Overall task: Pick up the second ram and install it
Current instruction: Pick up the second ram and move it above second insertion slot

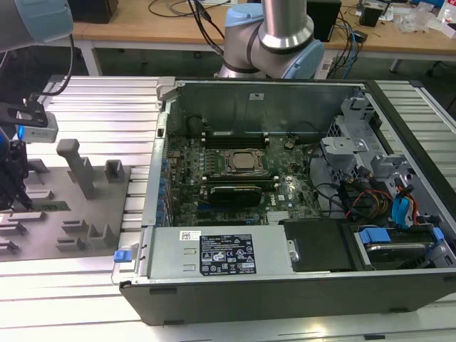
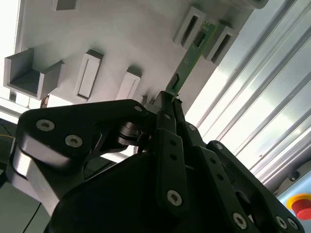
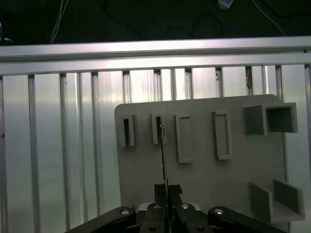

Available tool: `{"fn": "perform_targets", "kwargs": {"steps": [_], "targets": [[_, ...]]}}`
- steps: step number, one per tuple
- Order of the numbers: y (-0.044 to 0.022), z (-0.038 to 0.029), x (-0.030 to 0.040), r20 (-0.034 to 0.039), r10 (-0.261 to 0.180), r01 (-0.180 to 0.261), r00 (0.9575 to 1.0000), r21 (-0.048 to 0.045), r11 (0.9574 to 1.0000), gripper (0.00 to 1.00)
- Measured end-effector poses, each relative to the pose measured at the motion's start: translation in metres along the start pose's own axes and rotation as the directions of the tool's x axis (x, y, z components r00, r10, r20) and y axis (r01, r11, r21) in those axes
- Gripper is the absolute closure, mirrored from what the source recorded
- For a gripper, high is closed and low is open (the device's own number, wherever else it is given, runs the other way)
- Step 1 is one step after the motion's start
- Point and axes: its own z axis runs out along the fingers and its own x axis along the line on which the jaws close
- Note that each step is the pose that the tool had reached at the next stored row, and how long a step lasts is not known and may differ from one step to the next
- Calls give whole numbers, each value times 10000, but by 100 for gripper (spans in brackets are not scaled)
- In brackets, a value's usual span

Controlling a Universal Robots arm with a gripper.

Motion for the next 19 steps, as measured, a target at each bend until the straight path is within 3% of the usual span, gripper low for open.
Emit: {"fn": "perform_targets", "kwargs": {"steps": [19], "targets": [[4, -146, -4, 1, 0, 0, 10000, 0, 10000, 87]]}}
